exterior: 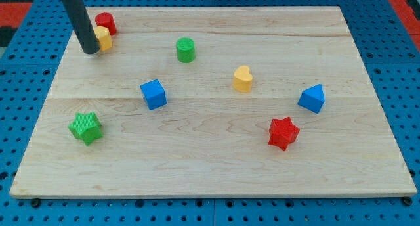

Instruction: Push the blue cube towards the top left

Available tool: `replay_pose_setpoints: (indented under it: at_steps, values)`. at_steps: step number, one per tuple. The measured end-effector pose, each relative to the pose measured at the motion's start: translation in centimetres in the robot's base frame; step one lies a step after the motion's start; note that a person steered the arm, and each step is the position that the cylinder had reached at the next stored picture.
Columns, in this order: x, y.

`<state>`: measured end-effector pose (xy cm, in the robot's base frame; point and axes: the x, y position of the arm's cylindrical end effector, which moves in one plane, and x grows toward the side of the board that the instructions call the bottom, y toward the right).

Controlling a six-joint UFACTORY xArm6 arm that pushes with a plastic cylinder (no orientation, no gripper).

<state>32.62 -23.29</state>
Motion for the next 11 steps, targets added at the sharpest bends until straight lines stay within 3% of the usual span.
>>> replay_pose_setpoints:
  at_steps: [3,4,5,7,11]
  values:
    - [6.8,19.6]
    - [12.5,20.8]
    - [14.6,18.8]
    - [11.6,11.3]
    - [5.7,7.1]
